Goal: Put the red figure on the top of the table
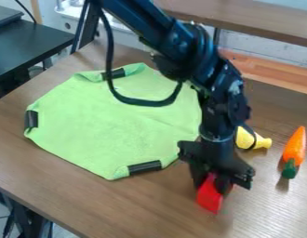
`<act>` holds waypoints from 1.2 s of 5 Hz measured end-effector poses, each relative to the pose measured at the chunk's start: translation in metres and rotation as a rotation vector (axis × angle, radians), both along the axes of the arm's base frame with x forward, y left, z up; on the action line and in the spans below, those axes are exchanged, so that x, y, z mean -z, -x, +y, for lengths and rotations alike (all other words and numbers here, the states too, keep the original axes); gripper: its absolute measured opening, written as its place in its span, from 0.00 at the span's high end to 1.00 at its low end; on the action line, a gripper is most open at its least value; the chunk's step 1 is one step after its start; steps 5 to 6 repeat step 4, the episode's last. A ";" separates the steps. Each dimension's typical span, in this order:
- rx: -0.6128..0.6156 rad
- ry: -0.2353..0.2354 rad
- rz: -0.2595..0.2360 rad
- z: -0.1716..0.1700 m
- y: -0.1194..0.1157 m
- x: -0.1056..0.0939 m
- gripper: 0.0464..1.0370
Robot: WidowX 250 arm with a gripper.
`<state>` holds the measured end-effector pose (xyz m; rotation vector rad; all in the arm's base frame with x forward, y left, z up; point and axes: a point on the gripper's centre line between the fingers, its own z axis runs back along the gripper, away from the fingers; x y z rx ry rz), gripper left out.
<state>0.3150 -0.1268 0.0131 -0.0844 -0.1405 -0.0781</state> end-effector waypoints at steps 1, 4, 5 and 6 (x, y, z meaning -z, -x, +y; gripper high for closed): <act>0.037 0.004 -0.002 -0.001 -0.001 -0.001 0.16; 0.101 0.003 -0.119 0.027 0.028 -0.098 0.04; 0.101 0.003 -0.119 0.027 0.028 -0.098 0.04; 0.101 0.003 -0.119 0.027 0.028 -0.098 0.04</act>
